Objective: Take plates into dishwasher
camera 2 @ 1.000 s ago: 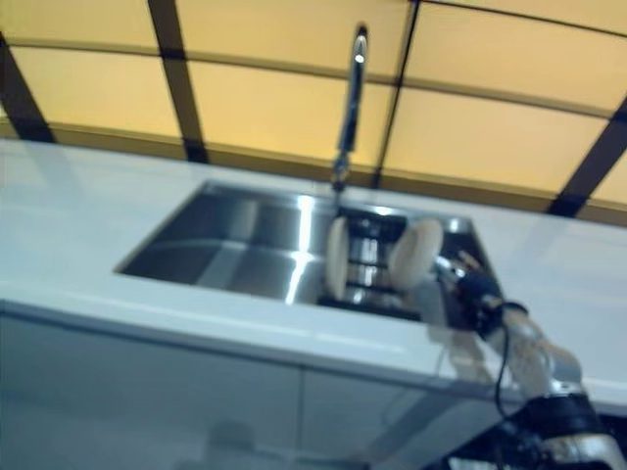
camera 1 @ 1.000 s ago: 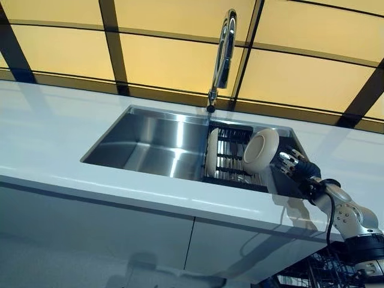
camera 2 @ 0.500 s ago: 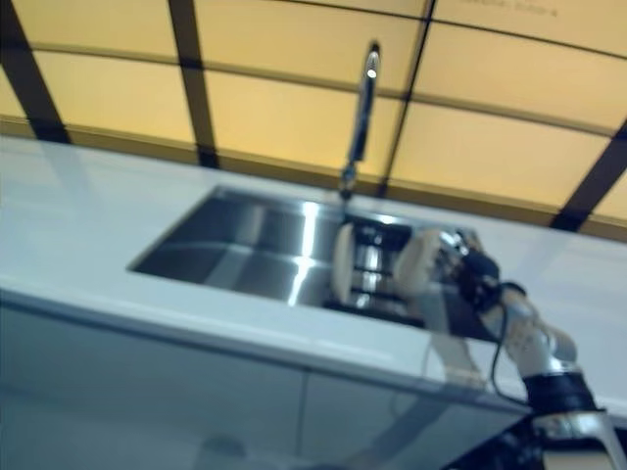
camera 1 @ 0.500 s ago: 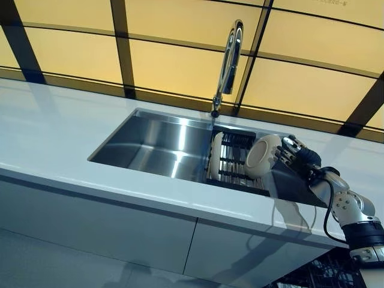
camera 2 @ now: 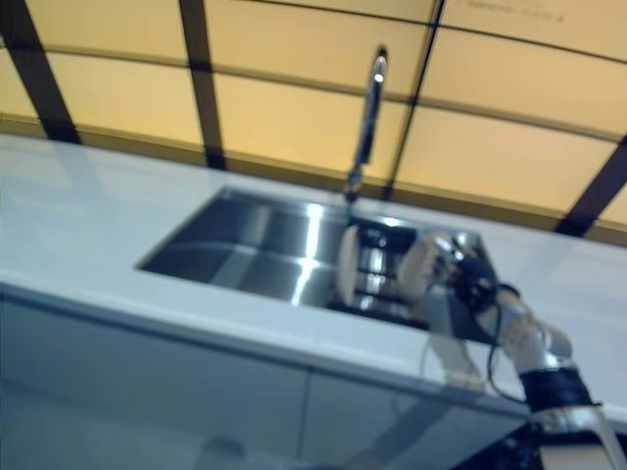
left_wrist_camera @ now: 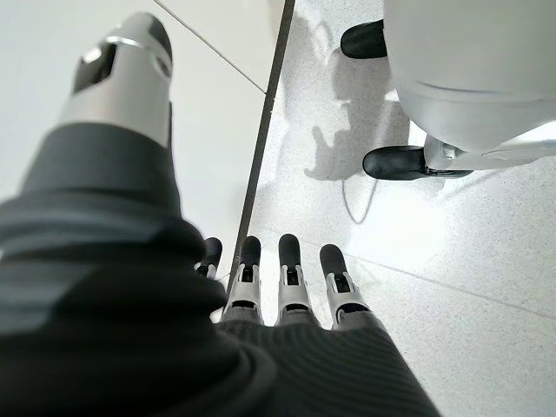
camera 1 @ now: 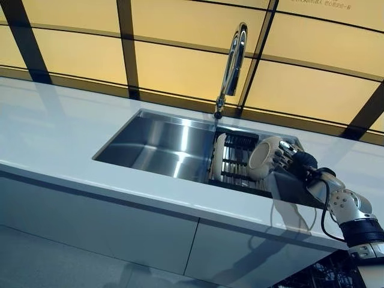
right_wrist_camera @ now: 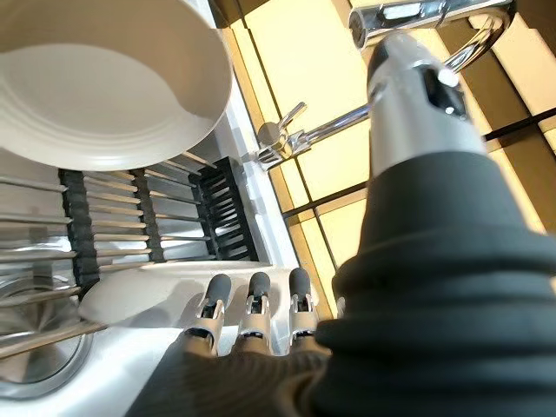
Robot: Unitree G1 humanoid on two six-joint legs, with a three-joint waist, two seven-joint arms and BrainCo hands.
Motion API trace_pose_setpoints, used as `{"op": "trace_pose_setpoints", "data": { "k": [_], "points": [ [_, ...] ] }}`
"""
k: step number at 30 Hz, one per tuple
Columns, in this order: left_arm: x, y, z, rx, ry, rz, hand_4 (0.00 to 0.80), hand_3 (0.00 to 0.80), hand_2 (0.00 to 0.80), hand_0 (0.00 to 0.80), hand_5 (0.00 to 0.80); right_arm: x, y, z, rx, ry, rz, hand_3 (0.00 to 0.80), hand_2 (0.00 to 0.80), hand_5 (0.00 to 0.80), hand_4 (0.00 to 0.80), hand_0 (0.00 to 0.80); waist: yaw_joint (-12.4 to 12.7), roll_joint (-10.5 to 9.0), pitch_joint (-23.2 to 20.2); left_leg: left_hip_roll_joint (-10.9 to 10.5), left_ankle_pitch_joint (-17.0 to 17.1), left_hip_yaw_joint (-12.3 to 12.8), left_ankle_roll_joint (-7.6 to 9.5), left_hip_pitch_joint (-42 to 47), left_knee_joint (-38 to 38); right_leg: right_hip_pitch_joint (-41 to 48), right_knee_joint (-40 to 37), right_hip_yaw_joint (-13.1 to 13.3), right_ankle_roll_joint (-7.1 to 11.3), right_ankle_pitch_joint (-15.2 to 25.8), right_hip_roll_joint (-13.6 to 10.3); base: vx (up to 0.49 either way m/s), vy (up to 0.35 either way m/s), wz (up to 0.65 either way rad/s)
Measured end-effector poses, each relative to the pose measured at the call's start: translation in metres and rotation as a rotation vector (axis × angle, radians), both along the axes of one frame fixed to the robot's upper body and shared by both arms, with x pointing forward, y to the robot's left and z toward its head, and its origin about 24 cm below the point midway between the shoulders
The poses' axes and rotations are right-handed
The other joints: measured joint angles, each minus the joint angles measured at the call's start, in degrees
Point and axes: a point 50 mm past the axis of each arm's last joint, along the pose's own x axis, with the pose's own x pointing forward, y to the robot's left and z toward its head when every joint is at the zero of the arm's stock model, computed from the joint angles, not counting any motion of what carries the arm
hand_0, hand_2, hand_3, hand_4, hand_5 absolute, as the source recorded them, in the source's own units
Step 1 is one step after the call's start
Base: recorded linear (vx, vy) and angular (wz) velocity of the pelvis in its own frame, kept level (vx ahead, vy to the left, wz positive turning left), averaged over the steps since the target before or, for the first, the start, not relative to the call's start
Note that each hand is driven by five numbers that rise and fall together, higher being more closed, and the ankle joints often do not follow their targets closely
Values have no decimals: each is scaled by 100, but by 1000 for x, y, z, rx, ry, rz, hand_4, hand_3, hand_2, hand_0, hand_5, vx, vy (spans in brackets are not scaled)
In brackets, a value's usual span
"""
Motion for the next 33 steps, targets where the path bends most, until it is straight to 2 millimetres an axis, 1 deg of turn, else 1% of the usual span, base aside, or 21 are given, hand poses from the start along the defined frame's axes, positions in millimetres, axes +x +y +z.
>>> {"op": "trace_pose_setpoints", "data": {
  "k": [7, 12, 16, 22, 29, 31, 33],
  "points": [
    [0, 1, 0, 3, 0, -1, 0, 0, 0, 0, 0, 0, -1, -1, -11, 10, -2, 0, 0, 0, 0, 0, -6, 16, -35, -1, 0, 0, 0, 0, 0, 0, 0, 0, -8, 6, 0, 0, 0, 0],
    [-1, 1, 0, 3, 2, -1, 0, 0, 0, 0, 0, 0, -4, 2, -17, -10, -14, 0, 0, 0, 0, 0, -11, 14, -47, -1, 1, 4, 1, -3, 2, -5, 0, 5, -10, 11, 1, -27, -2, 0],
    [-3, 1, 0, 4, 5, 0, 0, 0, 0, 0, 0, -1, -9, 8, -29, -40, -31, 0, 0, 0, 0, 0, -12, 14, -48, -1, 1, 15, 1, -15, 0, -25, 0, 22, 3, 2, 1, 0, 0, 0],
    [-2, 1, 0, 3, 2, -1, 0, 0, 0, 0, 0, -4, -23, 22, -16, -103, -85, 0, 0, 0, 0, 0, -23, 14, -48, -1, 1, 26, 1, -21, -3, -40, 0, 33, 4, 2, 3, 0, 0, 0],
    [-3, 1, 0, 4, 3, -1, 0, 0, 0, 0, 0, -4, -24, 22, -17, -101, -89, 0, 0, 0, 0, 0, -25, 13, -48, -1, -1, 32, 2, -24, -6, -45, -1, 36, 5, 1, 3, 13, -2, 0],
    [-2, 2, 0, 5, 2, -2, 0, 0, 0, 0, 0, -4, -27, 18, -12, -90, -90, 0, 0, 0, 0, 0, -20, 5, -54, -2, -1, 32, 2, -29, -4, -48, -1, 35, 7, 2, 3, 23, -9, 0],
    [-4, 3, 0, 7, 5, -1, 0, 0, 0, 0, 0, -5, -33, 10, -4, -56, -107, 0, 0, 0, 0, 0, -12, 2, -55, -2, 0, 29, 2, -26, -5, -45, -1, 33, 6, 3, 2, 0, 0, 0]
  ]
}}
